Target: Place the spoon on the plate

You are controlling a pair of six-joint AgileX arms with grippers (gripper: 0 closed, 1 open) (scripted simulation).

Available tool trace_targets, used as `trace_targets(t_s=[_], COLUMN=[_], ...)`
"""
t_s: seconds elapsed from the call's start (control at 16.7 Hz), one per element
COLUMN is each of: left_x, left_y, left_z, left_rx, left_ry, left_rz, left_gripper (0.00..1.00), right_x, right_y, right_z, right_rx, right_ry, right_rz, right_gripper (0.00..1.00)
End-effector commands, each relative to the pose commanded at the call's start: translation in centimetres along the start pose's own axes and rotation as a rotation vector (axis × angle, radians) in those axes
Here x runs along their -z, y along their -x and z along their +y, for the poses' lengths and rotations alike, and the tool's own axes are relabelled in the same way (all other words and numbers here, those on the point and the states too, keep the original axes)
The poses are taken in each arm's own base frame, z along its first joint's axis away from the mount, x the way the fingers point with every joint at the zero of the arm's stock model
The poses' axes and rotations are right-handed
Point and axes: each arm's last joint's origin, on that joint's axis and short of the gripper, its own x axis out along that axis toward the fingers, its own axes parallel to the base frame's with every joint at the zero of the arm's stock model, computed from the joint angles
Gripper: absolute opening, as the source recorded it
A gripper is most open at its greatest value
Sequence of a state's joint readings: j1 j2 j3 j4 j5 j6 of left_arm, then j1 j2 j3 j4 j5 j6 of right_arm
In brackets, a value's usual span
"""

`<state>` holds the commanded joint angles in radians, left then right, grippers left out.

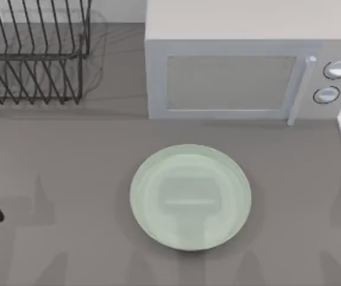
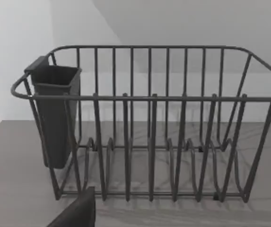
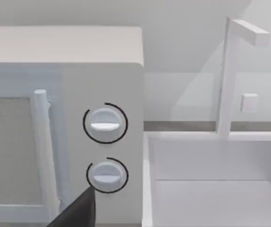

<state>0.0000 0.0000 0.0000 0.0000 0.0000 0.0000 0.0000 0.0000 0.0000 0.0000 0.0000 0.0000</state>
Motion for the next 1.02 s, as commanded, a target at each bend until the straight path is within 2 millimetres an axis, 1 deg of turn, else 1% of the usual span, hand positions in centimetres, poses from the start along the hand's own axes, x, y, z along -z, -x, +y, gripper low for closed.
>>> trace_targets(t_s=[0.12, 0.24, 0.42, 0.54, 0.72, 0.9, 1.02], left_x=[0.0, -0.5, -2.0, -3.1, -4.1, -3.9, -3.6], left_y=[0.0, 0.0, -0.3, -1.0, -2.9, -5.4, -7.0], left_z=[0.0, 0.2, 0.8, 1.4, 2.8, 4.9, 6.5], left_rx=[-0.001, -0.016, -0.056, -0.069, -0.028, 0.114, 0.240], left_ry=[-0.001, -0.033, -0.153, -0.268, -0.438, -0.554, -0.588], left_rz=[0.001, 0.035, 0.171, 0.329, 0.658, 1.011, 1.201], left_gripper=[1.00, 1.00, 1.00, 1.00, 1.00, 1.00, 1.00], right_x=[0.0, 0.0, 0.0, 0.0, 0.0, 0.0, 0.0], right_y=[0.0, 0.0, 0.0, 0.0, 0.0, 0.0, 0.0], right_z=[0.0, 0.0, 0.0, 0.0, 0.0, 0.0, 0.0], right_rx=[0.000, 0.000, 0.000, 0.000, 0.000, 0.000, 0.000], right_ry=[0.000, 0.000, 0.000, 0.000, 0.000, 0.000, 0.000], right_rz=[0.000, 0.000, 0.000, 0.000, 0.000, 0.000, 0.000], right_gripper=[1.00, 1.00, 1.00, 1.00, 1.00, 1.00, 1.00])
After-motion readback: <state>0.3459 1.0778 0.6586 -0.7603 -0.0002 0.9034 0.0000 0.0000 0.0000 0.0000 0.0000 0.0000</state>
